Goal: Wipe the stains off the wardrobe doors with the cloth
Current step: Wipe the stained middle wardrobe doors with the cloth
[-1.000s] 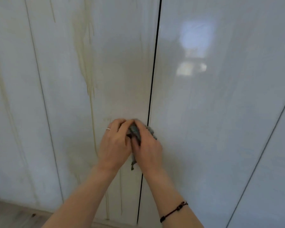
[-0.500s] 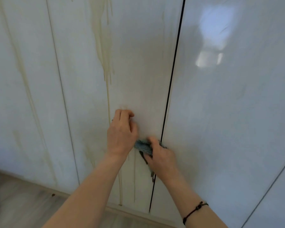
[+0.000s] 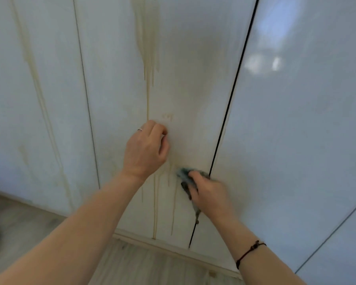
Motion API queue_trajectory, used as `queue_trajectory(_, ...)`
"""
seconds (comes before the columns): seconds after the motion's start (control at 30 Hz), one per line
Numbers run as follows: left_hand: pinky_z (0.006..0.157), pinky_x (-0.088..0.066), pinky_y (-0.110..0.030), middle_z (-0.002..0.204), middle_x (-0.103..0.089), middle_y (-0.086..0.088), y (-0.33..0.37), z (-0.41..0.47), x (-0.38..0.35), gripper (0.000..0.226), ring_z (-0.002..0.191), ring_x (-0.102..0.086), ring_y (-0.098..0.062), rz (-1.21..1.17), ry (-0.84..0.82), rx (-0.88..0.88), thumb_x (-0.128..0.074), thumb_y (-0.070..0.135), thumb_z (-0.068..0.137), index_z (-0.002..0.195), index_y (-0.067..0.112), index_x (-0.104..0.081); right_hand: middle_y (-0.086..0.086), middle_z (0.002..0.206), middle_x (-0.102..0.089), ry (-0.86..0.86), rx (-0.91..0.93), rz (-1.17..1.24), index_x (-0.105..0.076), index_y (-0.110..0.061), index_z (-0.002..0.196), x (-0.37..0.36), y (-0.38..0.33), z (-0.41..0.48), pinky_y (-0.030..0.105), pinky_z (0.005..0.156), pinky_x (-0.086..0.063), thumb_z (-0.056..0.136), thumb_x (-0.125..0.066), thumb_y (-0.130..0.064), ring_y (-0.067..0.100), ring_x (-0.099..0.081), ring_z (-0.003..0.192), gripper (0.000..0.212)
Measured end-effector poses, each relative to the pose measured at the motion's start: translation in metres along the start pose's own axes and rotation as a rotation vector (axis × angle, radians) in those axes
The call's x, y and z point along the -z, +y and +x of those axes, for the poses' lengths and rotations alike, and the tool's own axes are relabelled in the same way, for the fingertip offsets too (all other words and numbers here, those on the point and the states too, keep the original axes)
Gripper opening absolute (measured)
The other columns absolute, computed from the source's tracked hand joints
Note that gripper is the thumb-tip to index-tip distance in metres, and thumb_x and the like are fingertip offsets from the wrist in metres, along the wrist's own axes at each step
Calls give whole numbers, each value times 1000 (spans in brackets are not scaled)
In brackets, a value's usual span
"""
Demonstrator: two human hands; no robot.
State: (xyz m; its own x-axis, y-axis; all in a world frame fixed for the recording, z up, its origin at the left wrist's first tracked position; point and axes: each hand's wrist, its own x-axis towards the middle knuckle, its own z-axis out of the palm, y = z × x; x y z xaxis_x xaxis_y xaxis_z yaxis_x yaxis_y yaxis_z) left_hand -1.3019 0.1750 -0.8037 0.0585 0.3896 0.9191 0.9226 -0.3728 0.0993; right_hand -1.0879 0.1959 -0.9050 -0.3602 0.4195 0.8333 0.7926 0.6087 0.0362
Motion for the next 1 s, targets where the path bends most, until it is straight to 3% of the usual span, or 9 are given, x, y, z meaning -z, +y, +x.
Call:
queue_trajectory(0.1,73,-46,-40,104,-63,-11,-17,-4,6,23,91,-60,-31,46,-28,-144,-57,5,81,101,5,-66,1,77,-70,328,-240,32,-62,-24,110,31,0,62,30,49,-45,91,-67,-22,23,-61,55,19)
queue_trajectory(0.2,90,-44,-42,128,-62,-10,-18,-5,4,42,113,-60,-30,91,-55,-228,-55,6,75,115,6,-68,-2,80,-70,424,-311,66,-64,-22,107,23,-8,66,26,53,-41,92,-67,-16,18,-59,60,16)
queue_trajectory(0.33,102,-39,-42,141,-57,-7,-3,-3,-14,51,128,-54,-27,52,-57,-225,-56,6,76,126,9,-66,-1,68,-62,-6,78,-166,-67,-17,81,-27,-1,-36,33,36,-45,81,-81,-22,26,-57,47,14)
queue_trajectory(0.43,107,-37,-41,143,-56,-8,1,-9,-18,55,132,-52,-26,18,-20,-215,-55,4,76,130,7,-64,-3,68,-61,-145,121,-183,-66,-19,81,-21,4,-39,29,35,-42,87,-73,-26,24,-57,47,12)
queue_trajectory(0.63,110,-37,-51,143,-54,-15,-1,-14,-28,56,135,-50,-31,-84,14,-182,-46,4,80,134,3,-61,-4,81,-72,409,-237,-55,-69,-16,95,25,-2,61,23,53,-37,86,-64,-11,8,-54,67,12)
queue_trajectory(0.7,110,-36,-52,142,-55,-16,1,-15,-37,54,135,-50,-32,-123,34,-154,-40,4,83,132,3,-63,-2,82,-73,328,-123,-117,-70,-16,95,3,-9,36,25,55,-41,87,-67,-12,11,-58,68,9)
queue_trajectory(0.8,108,-38,-53,138,-58,-16,-1,-12,-46,54,130,-53,-34,-196,104,-126,-33,5,85,127,3,-66,-3,76,-66,-251,134,-202,-68,-20,91,-32,-11,-50,30,43,-44,87,-69,-21,21,-63,58,4)
queue_trajectory(0.87,106,-41,-53,136,-59,-16,-5,-10,-49,54,128,-55,-34,-259,138,-141,-31,3,86,125,2,-68,-5,75,-66,-478,100,-201,-65,-22,97,-33,-12,-80,27,38,-42,88,-63,-26,21,-63,52,10)
queue_trajectory(1.0,106,-40,-53,139,-58,-17,-10,-12,-52,52,130,-53,-34,-311,160,-153,-34,-1,85,123,1,-68,-5,78,-70,-182,-21,-304,-57,-25,104,2,-14,-16,26,39,-41,91,-54,-27,19,-62,55,13)
